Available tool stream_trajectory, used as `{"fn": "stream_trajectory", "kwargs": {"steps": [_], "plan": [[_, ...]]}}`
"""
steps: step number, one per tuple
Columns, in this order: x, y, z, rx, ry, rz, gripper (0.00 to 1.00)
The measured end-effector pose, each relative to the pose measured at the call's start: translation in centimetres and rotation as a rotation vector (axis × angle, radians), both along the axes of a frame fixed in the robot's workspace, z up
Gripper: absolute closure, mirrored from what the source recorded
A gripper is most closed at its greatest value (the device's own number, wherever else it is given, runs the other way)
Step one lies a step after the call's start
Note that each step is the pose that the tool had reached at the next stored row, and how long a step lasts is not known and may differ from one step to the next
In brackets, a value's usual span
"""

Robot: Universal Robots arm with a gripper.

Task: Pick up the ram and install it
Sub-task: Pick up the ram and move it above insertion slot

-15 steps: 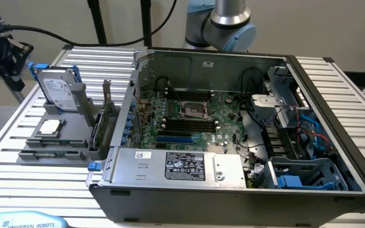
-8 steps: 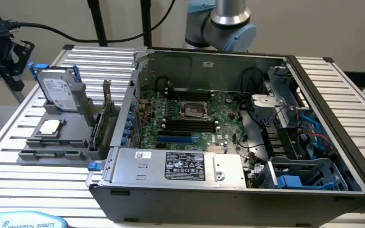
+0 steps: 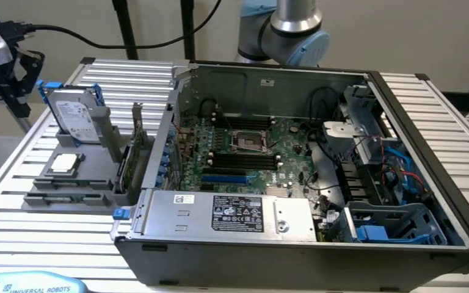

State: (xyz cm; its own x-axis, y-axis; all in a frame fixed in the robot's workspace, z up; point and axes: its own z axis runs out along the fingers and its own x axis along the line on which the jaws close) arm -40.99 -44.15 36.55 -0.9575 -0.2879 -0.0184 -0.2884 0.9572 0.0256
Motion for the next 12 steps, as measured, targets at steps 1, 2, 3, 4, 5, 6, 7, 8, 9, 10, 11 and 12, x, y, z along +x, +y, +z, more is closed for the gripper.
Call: {"fn": "stream_trajectory", "kwargs": {"steps": [1,2,3,4,5,6,7,8,9,10,11,12], "plan": [[0.00,0.00,-0.01,0.0000,-0.0001,0.018,0.89],[0.00,0.00,-0.02,0.0000,-0.0001,0.036,0.89],[0.00,0.00,-0.03,0.0000,0.0000,0.054,0.89],[0.00,0.00,-0.03,0.0000,0.0000,0.072,0.89],[0.00,0.00,-0.04,0.0000,0.0000,0.091,0.89],[0.00,0.00,-0.05,0.0000,-0.0001,0.108,0.89],[0.00,0.00,-0.06,0.0001,-0.0001,0.128,0.89],[0.00,0.00,-0.07,0.0000,-0.0001,0.146,0.89],[0.00,0.00,-0.08,0.0000,0.0000,0.164,0.89],[0.00,0.00,-0.09,0.0000,0.0000,0.182,0.89],[0.00,0.00,-0.09,0.0001,-0.0001,0.200,0.89],[0.00,0.00,-0.10,0.0001,-0.0001,0.218,0.89]]}}
